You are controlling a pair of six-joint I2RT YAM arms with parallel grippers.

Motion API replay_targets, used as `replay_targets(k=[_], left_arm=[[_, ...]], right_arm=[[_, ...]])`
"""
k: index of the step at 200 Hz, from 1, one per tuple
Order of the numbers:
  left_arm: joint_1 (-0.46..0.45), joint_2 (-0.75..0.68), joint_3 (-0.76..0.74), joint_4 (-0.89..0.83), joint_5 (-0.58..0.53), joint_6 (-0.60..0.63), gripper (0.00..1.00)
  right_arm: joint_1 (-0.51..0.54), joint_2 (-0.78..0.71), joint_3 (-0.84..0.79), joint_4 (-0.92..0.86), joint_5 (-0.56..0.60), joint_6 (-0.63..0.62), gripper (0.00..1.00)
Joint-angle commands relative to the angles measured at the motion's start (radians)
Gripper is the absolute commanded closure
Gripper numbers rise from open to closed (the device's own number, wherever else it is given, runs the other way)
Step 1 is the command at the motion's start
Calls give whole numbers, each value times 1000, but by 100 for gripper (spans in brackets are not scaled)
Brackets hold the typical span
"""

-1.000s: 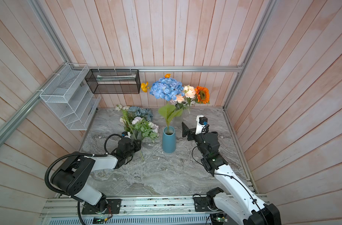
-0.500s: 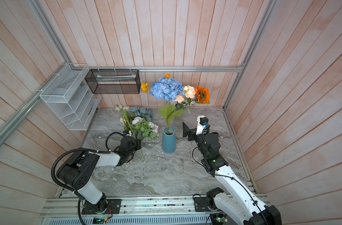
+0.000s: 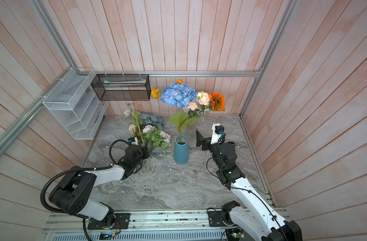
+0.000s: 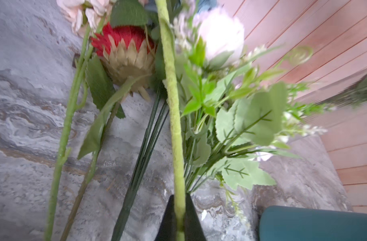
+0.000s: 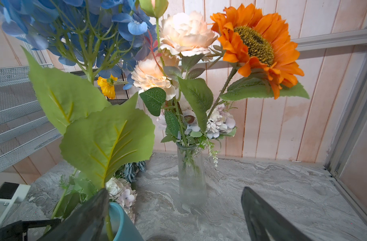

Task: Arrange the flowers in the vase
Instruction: 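Open the right gripper and draw back while the left grasps a white rose stem, then lift the white rose stem with the left gripper and carry it over the teal vase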

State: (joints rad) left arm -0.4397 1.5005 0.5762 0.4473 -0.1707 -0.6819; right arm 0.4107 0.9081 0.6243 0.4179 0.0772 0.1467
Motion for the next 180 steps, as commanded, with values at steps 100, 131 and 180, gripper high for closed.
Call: replay_targets(k=[100, 131, 180], left_arm=[[-72, -356, -56, 7, -156, 84, 100], [-204, -415, -47, 58, -275, 127, 100], [-358, -403, -8, 146, -327, 104, 100]], right_arm=[[-5, -24, 31, 32, -69, 32, 2], [-4, -28, 38, 57, -116, 45, 2], [-4, -26, 48, 83, -163, 67, 2]])
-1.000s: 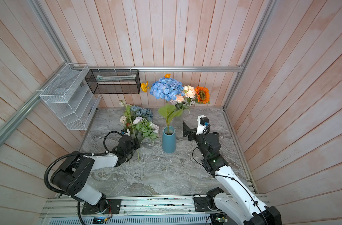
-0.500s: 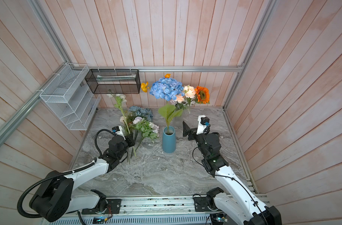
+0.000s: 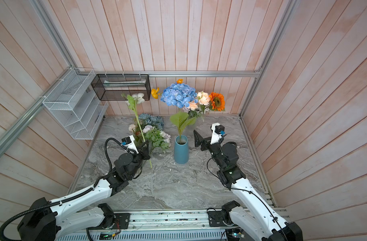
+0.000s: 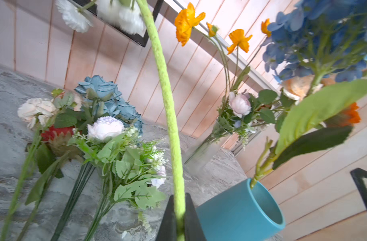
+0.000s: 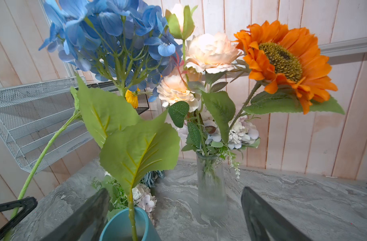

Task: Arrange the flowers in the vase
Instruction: 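Lift the white rose stem with the left gripper and carry it over the teal vase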

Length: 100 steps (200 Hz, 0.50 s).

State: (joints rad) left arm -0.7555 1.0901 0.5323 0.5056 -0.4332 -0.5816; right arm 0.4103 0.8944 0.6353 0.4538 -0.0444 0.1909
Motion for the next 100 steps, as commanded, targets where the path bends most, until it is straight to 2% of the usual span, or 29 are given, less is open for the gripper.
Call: replay_targets(k=[1, 38, 83, 87, 100], left_arm=[[-44, 8, 36, 90, -64, 1, 100], [-108, 60, 39, 155, -24, -122, 100], [-190, 112, 67, 197, -55, -74, 100], [-225, 112, 67, 203, -60, -66, 100], [-249, 113, 67, 220, -72, -45, 100]], right_arm=[[-4, -12, 37, 48, -41, 23, 2], [-3, -12, 35, 54, -52, 36, 2], [-3, -7, 40, 72, -112, 58, 2], [-4, -5, 42, 72, -121, 60, 2], [-2, 3, 49, 74, -152, 69, 2]])
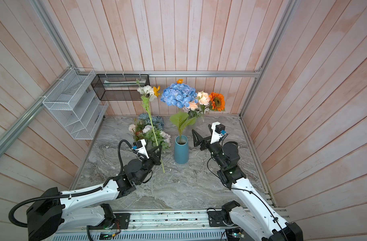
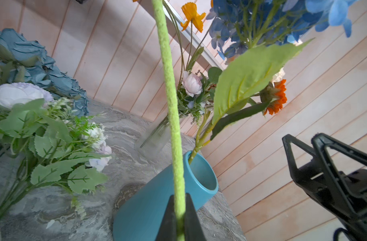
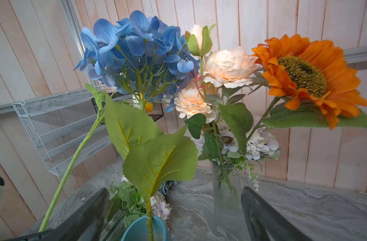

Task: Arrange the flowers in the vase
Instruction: 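Lift the white rose stem with the left gripper and carry it over the teal vase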

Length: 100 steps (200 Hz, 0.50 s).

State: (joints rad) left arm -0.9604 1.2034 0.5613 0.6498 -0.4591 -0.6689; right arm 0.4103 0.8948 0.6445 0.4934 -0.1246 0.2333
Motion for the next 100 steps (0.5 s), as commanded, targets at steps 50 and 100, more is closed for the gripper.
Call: replay_targets(k=[50, 100], left_arm=[[-135, 33, 56, 115, -86, 121, 100], [-193, 56, 44, 114, -153, 243, 100]], right_arm=[[51, 60, 61, 85, -189, 78, 10], [202, 193, 153, 46, -263, 37, 17]])
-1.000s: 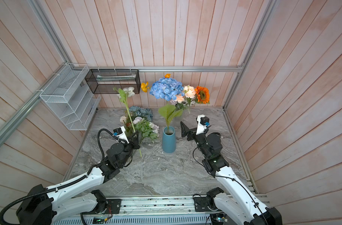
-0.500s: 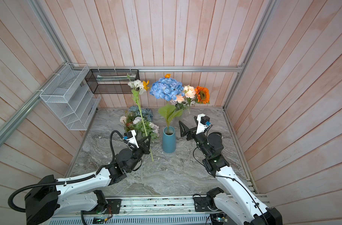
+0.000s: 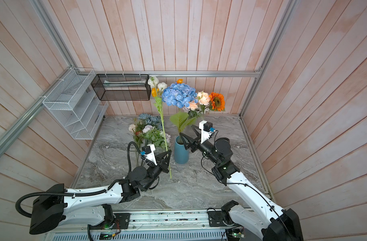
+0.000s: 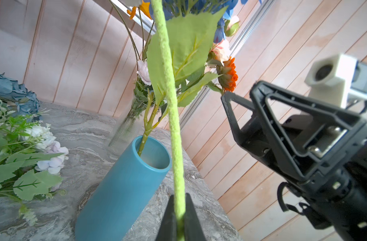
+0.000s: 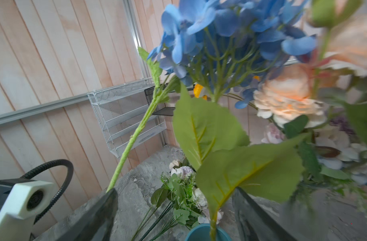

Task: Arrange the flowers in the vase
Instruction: 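Lift the white rose stem with the left gripper and carry it over the teal vase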

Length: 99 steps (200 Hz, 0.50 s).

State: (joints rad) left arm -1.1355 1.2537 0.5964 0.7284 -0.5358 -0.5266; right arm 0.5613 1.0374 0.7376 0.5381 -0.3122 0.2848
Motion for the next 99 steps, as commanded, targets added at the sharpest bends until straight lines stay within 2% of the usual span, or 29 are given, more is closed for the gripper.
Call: replay_targets(k=[1, 32, 99], left_arm=[[-18, 6, 8, 36, -78, 104, 100], [-23, 10, -12, 73, -115, 177, 100], [-23, 29, -28, 108, -141, 213, 100]], right_arm=[[54, 53, 61, 2, -78, -15, 17], [91, 152, 129, -10, -127, 8, 21], [111, 277, 182, 29, -218, 94, 33]])
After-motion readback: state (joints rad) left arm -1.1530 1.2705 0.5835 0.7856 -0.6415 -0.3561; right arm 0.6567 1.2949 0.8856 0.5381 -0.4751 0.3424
